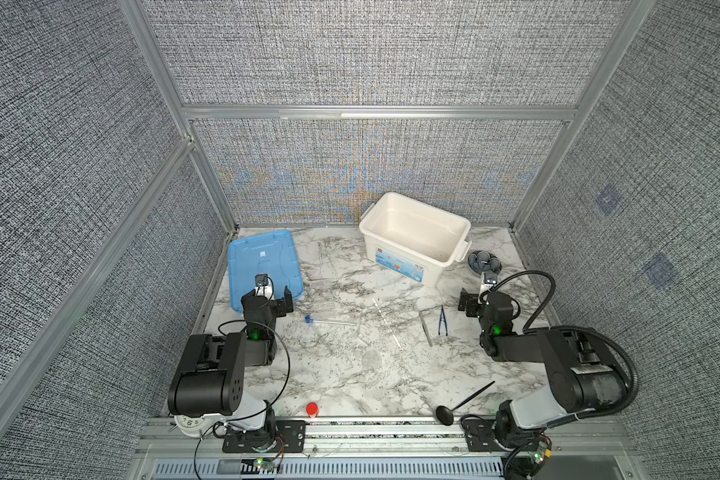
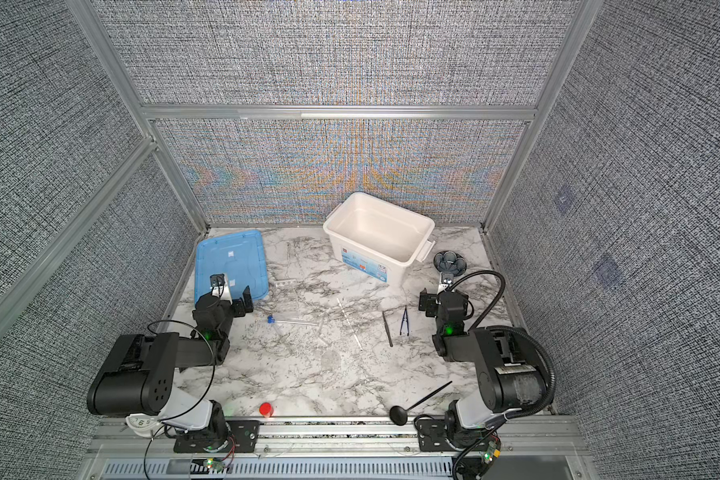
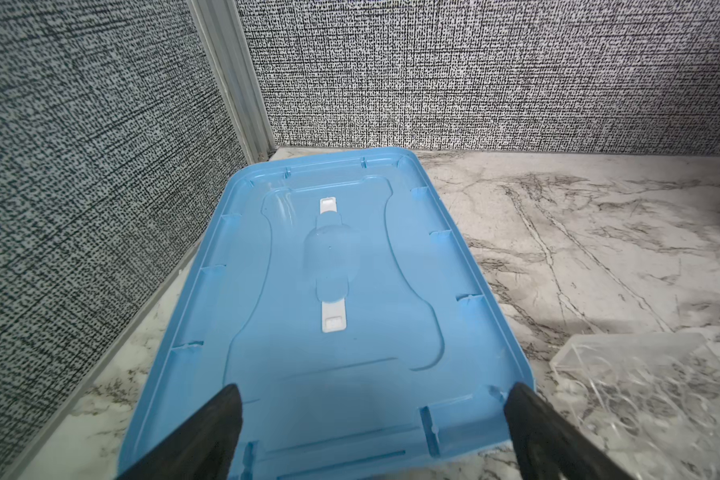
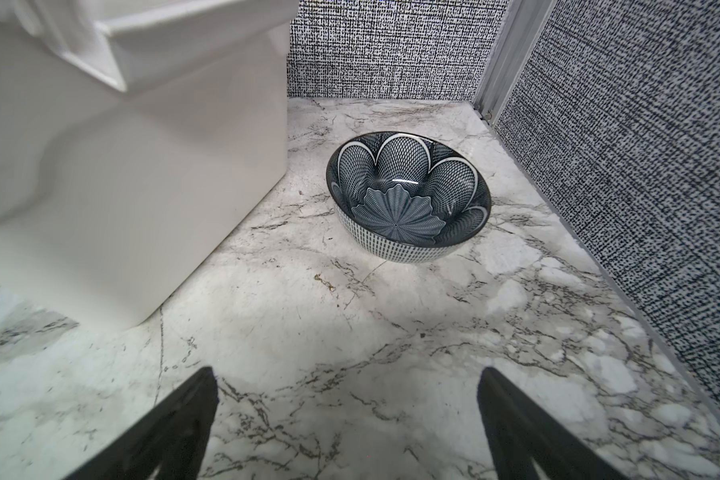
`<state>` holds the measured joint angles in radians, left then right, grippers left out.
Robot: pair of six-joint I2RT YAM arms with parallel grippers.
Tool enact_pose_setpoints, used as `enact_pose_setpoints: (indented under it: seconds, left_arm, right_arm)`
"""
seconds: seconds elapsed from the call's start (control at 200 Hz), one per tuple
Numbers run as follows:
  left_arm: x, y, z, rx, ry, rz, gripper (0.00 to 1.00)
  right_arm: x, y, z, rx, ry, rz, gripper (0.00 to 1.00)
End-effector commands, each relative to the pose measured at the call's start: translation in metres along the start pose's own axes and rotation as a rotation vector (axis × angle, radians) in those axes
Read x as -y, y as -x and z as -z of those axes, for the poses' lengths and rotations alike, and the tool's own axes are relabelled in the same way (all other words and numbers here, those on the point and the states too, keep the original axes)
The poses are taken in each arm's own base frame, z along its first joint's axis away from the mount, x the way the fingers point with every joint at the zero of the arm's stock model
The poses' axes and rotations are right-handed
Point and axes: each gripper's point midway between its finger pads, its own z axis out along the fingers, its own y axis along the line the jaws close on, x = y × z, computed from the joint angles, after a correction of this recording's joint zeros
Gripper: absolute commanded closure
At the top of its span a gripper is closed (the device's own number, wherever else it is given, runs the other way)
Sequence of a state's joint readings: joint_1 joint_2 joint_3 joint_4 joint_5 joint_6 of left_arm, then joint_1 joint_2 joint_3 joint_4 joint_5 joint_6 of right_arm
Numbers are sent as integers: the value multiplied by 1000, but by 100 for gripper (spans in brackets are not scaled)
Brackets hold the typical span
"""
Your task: Organize the chemistry lab equipment
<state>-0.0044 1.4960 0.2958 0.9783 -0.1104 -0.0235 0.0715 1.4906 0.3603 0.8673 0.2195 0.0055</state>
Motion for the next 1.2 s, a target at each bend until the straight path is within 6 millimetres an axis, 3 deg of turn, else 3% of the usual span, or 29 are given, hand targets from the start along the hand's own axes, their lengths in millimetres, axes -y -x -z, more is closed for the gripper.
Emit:
enact_pose_setpoints:
  seconds: [0.0, 0.19, 0.365, 0.44, 0.54, 0.625, 0.73, 0.955, 1.19]
  left_arm:
    - [-12, 29, 10, 78, 68, 35, 1]
    - [4, 53, 25, -100, -32, 62, 1]
    - [19, 66, 53, -247, -121, 158, 1]
    - [14, 76, 65, -265, -84, 269, 1]
    - [-9, 63, 90, -390, 112, 565, 1]
    - [17, 66, 93, -422, -50, 527, 1]
    - [40, 55, 94, -509, -160, 560, 1]
    - [73, 39, 76, -687, -174, 352, 1]
    - [107, 17, 35, -888, -124, 167, 1]
  right_arm:
    - [2, 16, 12, 15, 4, -8, 1]
    - [46, 54, 58, -50, -202, -221, 1]
    - [55, 54, 108, -179, -221, -345, 1]
    - [42, 48, 122, -236, -132, -342, 1]
    - [14, 35, 136, -340, 21, -349, 1]
    - [-13, 20, 145, -431, 131, -364, 1]
    - [-43, 8, 156, -498, 215, -299, 1]
    - [-90, 0, 165, -505, 316, -153, 1]
    - [-107, 13, 163, -464, 318, -121, 1]
